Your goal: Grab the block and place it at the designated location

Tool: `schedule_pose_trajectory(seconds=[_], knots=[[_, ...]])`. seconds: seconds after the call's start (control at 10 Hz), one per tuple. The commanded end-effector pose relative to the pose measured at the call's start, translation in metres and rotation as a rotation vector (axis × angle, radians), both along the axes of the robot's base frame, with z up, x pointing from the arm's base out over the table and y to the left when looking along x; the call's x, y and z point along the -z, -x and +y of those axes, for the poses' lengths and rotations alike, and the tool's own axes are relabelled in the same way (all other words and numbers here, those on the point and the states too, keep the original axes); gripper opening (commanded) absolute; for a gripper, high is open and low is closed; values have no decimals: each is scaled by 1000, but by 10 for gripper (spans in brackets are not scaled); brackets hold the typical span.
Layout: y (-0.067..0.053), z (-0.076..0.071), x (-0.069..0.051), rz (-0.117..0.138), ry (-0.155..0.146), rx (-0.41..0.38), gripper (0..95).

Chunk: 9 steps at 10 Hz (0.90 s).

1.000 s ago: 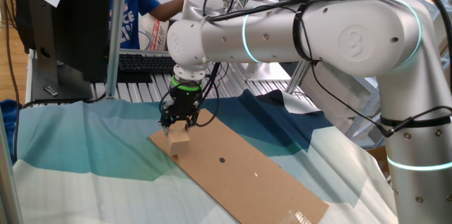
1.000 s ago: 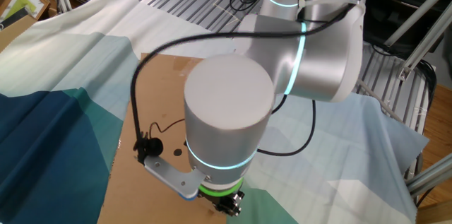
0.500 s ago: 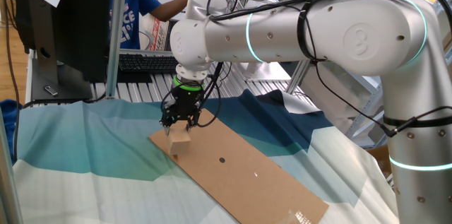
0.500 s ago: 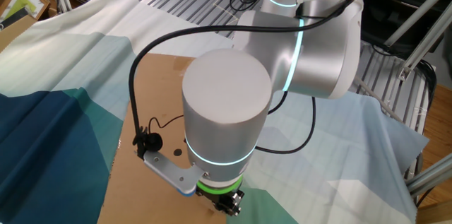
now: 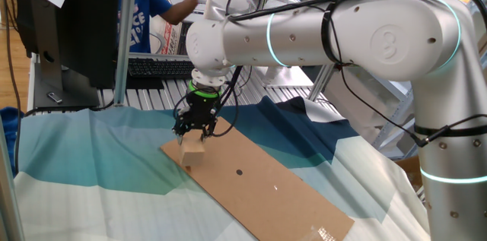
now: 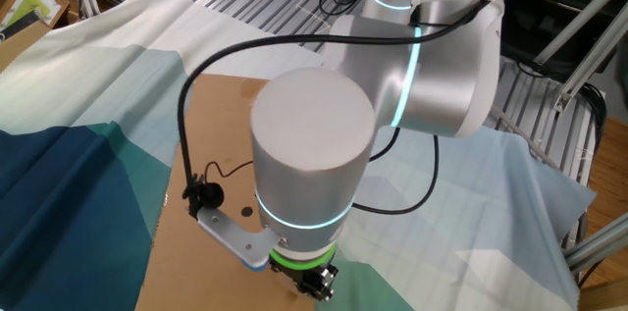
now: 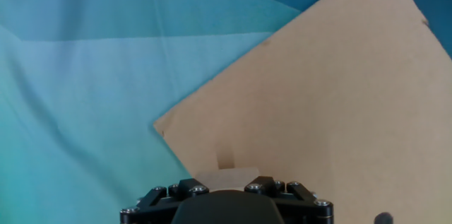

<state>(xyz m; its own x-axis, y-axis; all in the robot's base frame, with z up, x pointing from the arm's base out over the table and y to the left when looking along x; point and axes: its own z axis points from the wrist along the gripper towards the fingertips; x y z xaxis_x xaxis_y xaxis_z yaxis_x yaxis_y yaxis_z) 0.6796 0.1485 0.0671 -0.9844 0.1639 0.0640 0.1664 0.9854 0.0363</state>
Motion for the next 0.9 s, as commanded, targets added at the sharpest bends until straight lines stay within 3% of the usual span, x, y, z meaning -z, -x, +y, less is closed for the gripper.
schedule_pose_trajectory(seconds=[0.1,0.4,0.9], knots=[[0,0,0,13,1,127,0],[0,0,0,37,-11,222,0],[0,0,0,-6,-12,209,0]])
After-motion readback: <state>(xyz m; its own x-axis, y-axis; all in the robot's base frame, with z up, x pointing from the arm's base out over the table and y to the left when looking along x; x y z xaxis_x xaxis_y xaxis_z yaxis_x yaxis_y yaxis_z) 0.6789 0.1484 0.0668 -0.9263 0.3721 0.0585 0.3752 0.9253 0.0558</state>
